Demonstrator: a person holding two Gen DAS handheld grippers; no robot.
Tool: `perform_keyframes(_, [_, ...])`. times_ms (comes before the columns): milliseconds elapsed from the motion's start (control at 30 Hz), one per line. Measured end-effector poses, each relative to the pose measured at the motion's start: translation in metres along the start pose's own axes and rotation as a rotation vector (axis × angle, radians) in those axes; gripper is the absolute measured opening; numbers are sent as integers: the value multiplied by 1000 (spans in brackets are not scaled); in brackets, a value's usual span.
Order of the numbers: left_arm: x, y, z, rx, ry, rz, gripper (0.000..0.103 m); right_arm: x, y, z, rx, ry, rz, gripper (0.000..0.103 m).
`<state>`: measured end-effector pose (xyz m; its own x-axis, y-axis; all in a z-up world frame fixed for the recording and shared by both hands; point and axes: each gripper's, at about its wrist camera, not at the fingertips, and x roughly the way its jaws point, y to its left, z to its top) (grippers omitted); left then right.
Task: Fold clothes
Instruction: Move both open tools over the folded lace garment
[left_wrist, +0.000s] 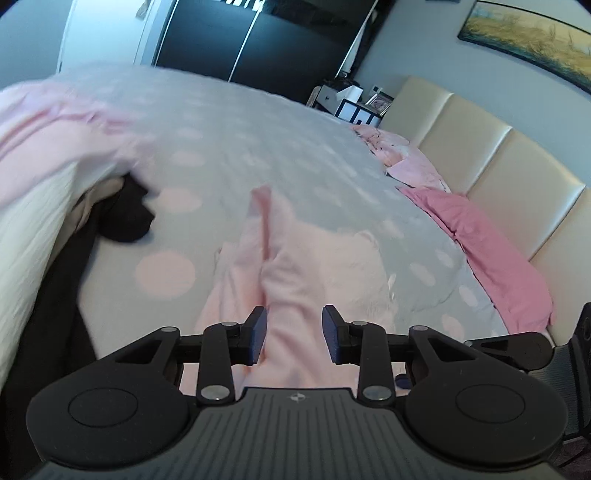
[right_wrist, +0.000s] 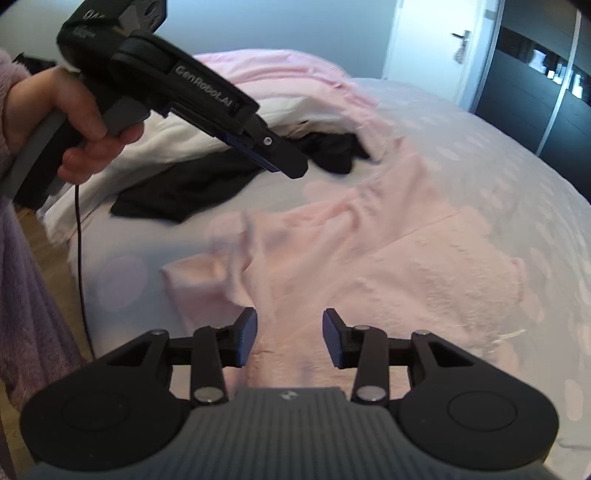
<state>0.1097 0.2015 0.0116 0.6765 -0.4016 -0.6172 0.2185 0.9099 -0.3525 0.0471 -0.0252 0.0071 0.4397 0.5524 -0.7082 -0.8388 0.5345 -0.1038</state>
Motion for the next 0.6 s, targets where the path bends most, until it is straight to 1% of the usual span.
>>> perform_keyframes(67, [12,-11,13,50,9,7,30,-5,-22,0,41,-21,-41,43])
perform_keyframes(133, [28,-20,25,92,22,10,30,-10,-47,-1,102,-40,-68,46])
perform_keyframes(200, [48,-23,34,126,29,10,30,-6,-71,0,163,-31,-126,48])
perform_keyframes(267, [69,-22,38,135,43,10,29,3,-94,2,217,-23,-195,46])
perform_keyframes(333, [90,-19,40,138,56,38,24,16,-116,5,275,-41,-232,45])
perform_keyframes(367, [99,-15,39,134,63,61,24,24,-126,6,308,-46,-234,45])
perform_keyframes(467, [121,10,34,73,116,116,18,54,-150,6,382,-46,-231,46])
perform_keyframes(600, [140,39,24,28,180,144,16,92,-161,7,398,-18,-196,47])
